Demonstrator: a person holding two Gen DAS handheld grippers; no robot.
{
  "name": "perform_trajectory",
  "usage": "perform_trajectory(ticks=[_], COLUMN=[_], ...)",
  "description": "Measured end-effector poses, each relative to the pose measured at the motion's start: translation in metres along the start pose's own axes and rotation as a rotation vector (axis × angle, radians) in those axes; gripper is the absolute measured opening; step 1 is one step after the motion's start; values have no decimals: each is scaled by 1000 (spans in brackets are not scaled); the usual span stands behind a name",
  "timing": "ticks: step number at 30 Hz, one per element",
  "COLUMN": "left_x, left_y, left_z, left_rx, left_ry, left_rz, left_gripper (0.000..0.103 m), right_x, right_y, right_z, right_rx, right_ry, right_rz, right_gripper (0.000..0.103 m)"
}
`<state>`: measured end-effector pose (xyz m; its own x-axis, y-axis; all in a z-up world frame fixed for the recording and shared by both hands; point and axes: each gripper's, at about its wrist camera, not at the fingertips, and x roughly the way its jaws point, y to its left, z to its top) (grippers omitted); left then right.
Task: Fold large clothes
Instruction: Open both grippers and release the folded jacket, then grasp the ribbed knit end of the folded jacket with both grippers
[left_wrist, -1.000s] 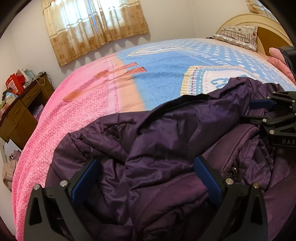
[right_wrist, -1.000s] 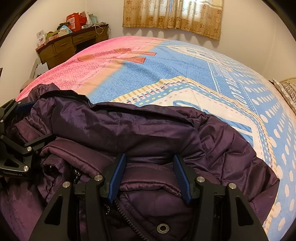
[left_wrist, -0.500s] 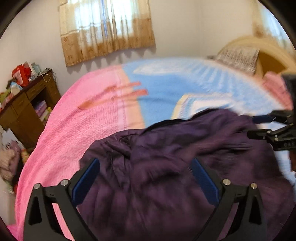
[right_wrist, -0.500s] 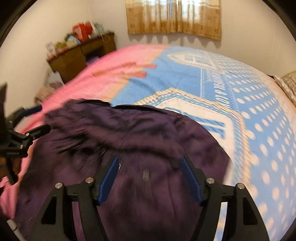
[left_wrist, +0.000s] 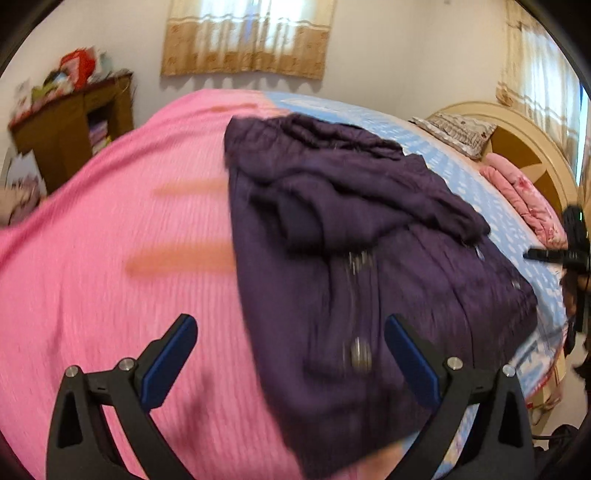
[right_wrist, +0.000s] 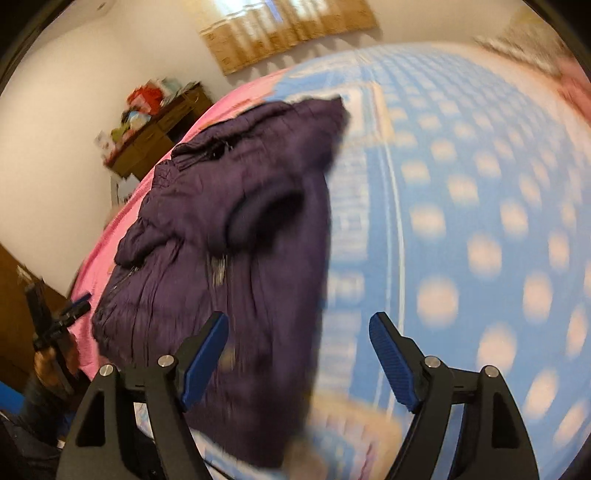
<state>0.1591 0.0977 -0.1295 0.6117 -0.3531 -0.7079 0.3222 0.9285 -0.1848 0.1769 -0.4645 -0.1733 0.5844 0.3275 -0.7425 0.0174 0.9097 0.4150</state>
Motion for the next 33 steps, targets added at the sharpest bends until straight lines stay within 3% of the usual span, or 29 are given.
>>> perform_trajectory(ticks=[3, 6, 8, 10, 13, 14, 17, 19, 21, 27, 33], left_x=[-1, 3, 8, 13, 15, 16, 11, 8, 2, -34, -86], left_y=[-5, -11, -19, -22, -24, -23, -19, -16, -15, -25, -27], left_z=[-12, -13, -15, -21, -33, -35, -39, -39, -39, -40, -49], left_rx=[-46, -68, -65, -50, -28, -29, -26, -21, -25, -3, -50], left_ry=[-17, -44, -54, -58, -62, -63, -78, -75, -79, -113, -104], left_rz=[-47, -70, -114, -81, -54, -57, -50, -36, -49, -74, -212], left_gripper=[101, 93, 90, 89, 86, 84, 57, 37, 29, 27, 23], right_x=[10, 9, 11, 19, 28, 29, 26, 24, 20, -10, -62], right_y=[-5, 3, 6, 13, 26, 29, 24, 19, 18, 15, 13], right_z=[-34, -44, -46, -47, -51, -52, -56, -60, -64, -78, -98], right_rx=[58, 17, 41, 34, -33, -42, -11, 6, 7, 66, 164], right_ry=[-5, -74, -84, -68, -92, -99, -108, -113, -124, -152, -186], right_rz=[50, 53, 117, 187, 129, 111, 124, 157, 170, 277, 425], right_gripper=[79, 79, 79, 79, 76, 66, 43, 37, 34, 27, 24])
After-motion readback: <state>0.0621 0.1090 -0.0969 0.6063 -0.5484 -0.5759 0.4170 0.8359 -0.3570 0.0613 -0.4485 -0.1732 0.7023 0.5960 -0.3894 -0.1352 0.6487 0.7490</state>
